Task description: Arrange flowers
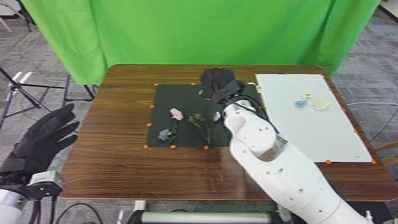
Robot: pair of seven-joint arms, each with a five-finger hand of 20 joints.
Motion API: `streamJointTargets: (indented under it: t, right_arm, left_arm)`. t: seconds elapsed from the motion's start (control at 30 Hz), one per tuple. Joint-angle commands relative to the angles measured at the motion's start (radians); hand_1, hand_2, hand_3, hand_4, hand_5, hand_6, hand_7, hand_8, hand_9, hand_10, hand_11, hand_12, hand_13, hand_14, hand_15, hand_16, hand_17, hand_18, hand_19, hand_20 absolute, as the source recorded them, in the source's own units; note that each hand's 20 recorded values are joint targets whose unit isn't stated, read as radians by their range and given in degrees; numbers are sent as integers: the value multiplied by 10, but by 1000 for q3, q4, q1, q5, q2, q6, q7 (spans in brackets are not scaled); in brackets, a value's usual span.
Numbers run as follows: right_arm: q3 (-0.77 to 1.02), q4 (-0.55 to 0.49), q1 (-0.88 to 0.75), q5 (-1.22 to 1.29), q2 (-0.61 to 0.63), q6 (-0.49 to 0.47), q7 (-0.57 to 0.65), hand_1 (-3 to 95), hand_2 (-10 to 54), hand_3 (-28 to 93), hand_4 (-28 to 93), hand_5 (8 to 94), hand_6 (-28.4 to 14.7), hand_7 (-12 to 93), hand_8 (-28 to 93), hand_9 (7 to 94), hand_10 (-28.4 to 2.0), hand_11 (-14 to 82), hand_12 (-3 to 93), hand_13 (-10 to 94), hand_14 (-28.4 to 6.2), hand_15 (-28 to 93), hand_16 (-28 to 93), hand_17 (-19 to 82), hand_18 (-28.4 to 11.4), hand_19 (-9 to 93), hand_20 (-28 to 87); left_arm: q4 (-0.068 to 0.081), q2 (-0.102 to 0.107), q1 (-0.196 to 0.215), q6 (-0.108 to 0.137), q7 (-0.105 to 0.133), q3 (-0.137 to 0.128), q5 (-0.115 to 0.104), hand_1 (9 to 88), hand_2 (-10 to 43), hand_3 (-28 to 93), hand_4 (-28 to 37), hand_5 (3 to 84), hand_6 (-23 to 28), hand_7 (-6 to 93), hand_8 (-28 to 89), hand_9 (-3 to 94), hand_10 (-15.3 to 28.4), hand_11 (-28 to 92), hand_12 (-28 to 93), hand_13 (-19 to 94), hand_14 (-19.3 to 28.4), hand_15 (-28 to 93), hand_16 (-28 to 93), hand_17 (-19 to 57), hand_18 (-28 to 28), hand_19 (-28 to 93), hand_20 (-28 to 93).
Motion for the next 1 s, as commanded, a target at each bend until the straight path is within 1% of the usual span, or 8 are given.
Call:
streamJointTargets:
  t: [0.03, 0.17, 0.4, 0.43, 0.57, 0.6, 0.8, 1.0]
  right_arm:
    - [-59, 63, 27, -54, -48, -24, -8, 531, -95, 814, -283, 753, 12, 430, -7, 887, -51, 164, 504, 823, -9, 444, 416, 358, -202, 833, 512]
    - [-69, 76, 29, -58, -54, -33, -2, 530, -95, 815, -283, 754, 12, 430, -9, 887, -51, 163, 503, 823, -9, 444, 417, 357, -202, 832, 512]
    - [-74, 108, 29, -103, -79, -38, -19, 522, -95, 821, -283, 749, 14, 434, -5, 885, -52, 163, 504, 819, -12, 444, 420, 354, -201, 830, 512]
    - [-92, 95, 25, -81, -68, -52, 17, 520, -95, 822, -283, 747, 15, 435, -4, 884, -53, 163, 504, 818, -13, 444, 420, 351, -201, 830, 513]
    - [-106, 115, 31, -97, -76, -58, 17, 517, -95, 825, -283, 740, 15, 439, -4, 881, -55, 164, 507, 811, -10, 445, 420, 347, -200, 828, 514]
    - [-91, 139, 31, -114, -87, -50, -3, 516, -95, 825, -283, 740, 15, 439, -5, 880, -55, 164, 508, 810, -9, 445, 421, 345, -199, 827, 514]
    - [-94, 155, 32, -165, -87, -68, -38, 508, -95, 824, -283, 719, 13, 454, 9, 863, -61, 166, 512, 789, -11, 447, 428, 329, -193, 818, 514]
    - [-107, 167, 45, -176, -76, -70, -17, 491, -95, 810, -283, 678, 12, 464, 8, 848, -61, 167, 508, 749, -13, 444, 430, 300, -183, 795, 511]
  left_arm:
    - [-1, -8, 4, 0, -13, 2, 1, 239, -18, 703, -272, 197, 5, 212, -111, 181, 88, 82, 205, 122, 120, 159, 66, -130, 181, 338, 88]
    - [2, -5, -11, -2, -16, 9, 2, 240, -18, 703, -273, 197, 5, 211, -111, 181, 88, 81, 204, 122, 120, 159, 66, -130, 181, 338, 89]
    - [6, -8, -20, -2, -15, 20, 2, 239, -18, 703, -273, 197, 5, 212, -111, 182, 89, 82, 205, 122, 120, 161, 66, -129, 181, 337, 88]
    - [6, -8, -21, -2, -16, 21, 3, 240, -18, 702, -274, 197, 5, 212, -111, 181, 88, 82, 205, 122, 120, 161, 66, -130, 181, 337, 88]
    - [9, -5, -27, -2, -15, 27, 3, 240, -18, 703, -274, 197, 5, 212, -111, 181, 88, 83, 205, 122, 120, 160, 66, -130, 181, 337, 88]
    - [9, -6, -28, -3, -16, 27, 3, 240, -18, 703, -274, 197, 5, 213, -111, 181, 88, 83, 205, 122, 120, 160, 65, -130, 181, 338, 88]
    - [10, -8, -26, -2, -16, 26, 4, 240, -17, 702, -273, 197, 5, 213, -111, 181, 88, 82, 205, 122, 120, 161, 66, -130, 181, 338, 88]
    - [9, -8, -26, -2, -15, 25, 5, 240, -17, 701, -273, 197, 6, 212, -111, 181, 89, 84, 205, 122, 120, 163, 66, -130, 181, 338, 88]
